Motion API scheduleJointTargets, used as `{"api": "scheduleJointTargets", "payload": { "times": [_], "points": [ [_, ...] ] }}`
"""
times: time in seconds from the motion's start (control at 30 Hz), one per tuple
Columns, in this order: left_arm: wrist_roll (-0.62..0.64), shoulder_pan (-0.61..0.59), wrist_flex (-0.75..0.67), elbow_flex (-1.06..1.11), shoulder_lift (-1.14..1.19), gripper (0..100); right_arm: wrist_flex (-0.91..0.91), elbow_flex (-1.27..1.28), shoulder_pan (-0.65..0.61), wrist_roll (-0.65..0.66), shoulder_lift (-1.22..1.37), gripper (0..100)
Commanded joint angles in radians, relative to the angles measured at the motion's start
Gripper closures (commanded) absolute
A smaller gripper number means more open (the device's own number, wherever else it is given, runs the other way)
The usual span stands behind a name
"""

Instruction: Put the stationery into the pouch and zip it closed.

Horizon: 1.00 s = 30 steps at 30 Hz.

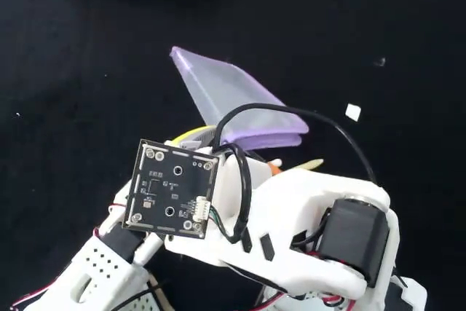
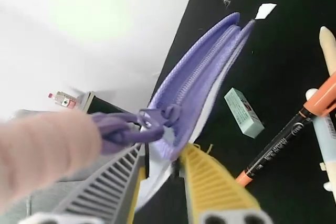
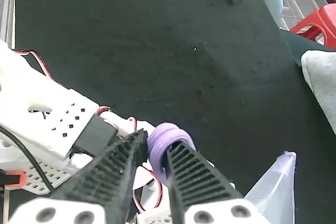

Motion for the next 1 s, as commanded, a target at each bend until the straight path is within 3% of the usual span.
{"api": "scheduleJointTargets", "payload": {
  "times": [0.0,0.1,0.33,0.97],
  "points": [
    [-0.005,-0.039,-0.083,-0.039,-0.002,79,0.025,-0.044,-0.020,0.005,0.002,98.6],
    [-0.012,-0.065,-0.133,-0.027,-0.002,77,0.025,-0.044,-0.021,0.005,0.002,98.6],
    [-0.172,-0.059,-0.141,-0.015,-0.002,77,0.023,0.008,-0.025,0.011,0.002,98.6],
    [-0.175,-0.056,-0.141,0.027,0.000,76,0.029,0.031,-0.112,0.012,-0.005,98.6]
  ]
}}
